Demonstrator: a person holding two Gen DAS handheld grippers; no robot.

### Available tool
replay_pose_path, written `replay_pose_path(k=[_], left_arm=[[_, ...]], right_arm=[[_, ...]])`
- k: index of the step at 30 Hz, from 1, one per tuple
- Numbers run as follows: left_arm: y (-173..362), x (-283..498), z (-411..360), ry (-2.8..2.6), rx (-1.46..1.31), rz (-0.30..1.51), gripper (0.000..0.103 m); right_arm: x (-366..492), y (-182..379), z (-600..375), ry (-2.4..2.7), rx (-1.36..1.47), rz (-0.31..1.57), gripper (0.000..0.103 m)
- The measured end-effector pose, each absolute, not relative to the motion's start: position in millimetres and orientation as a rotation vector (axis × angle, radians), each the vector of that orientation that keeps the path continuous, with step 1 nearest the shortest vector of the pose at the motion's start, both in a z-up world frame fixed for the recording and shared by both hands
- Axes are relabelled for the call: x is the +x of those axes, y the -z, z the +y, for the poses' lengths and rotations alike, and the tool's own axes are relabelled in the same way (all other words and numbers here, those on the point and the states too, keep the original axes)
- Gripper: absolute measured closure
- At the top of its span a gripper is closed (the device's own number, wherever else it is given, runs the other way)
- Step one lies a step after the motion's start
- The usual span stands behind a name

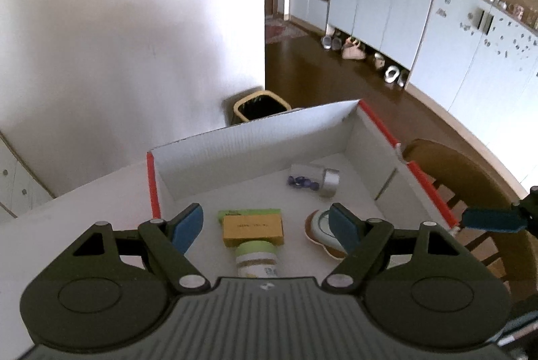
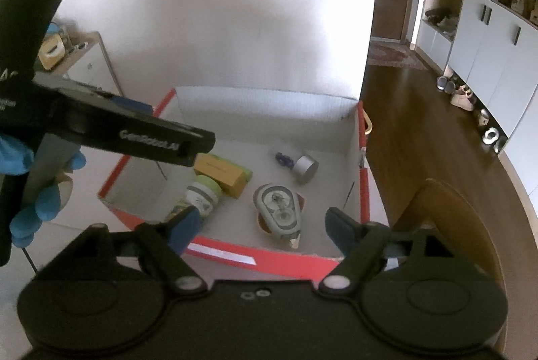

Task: Organize rigid objects
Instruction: 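Lift both tools out of the box and move toward the table items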

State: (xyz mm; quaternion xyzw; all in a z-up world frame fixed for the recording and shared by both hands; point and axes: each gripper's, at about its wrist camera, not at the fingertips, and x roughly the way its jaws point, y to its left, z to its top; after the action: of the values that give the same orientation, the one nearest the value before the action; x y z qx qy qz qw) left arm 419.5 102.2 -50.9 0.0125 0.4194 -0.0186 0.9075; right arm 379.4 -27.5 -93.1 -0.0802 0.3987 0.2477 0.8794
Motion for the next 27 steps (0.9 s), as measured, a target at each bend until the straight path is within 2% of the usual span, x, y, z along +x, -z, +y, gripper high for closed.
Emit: replay_pose_path(k=[11, 27], left_arm=[[20, 357, 102, 0.068, 0.025, 0.8, 0.021], [10, 276, 98, 0.115, 0.035, 0.72, 0.021]], right_arm=[[334, 55, -46, -0.518, -0.092, 0.733, 0.013], [267, 46, -62, -0.55, -0.038, 0.649, 0.001]])
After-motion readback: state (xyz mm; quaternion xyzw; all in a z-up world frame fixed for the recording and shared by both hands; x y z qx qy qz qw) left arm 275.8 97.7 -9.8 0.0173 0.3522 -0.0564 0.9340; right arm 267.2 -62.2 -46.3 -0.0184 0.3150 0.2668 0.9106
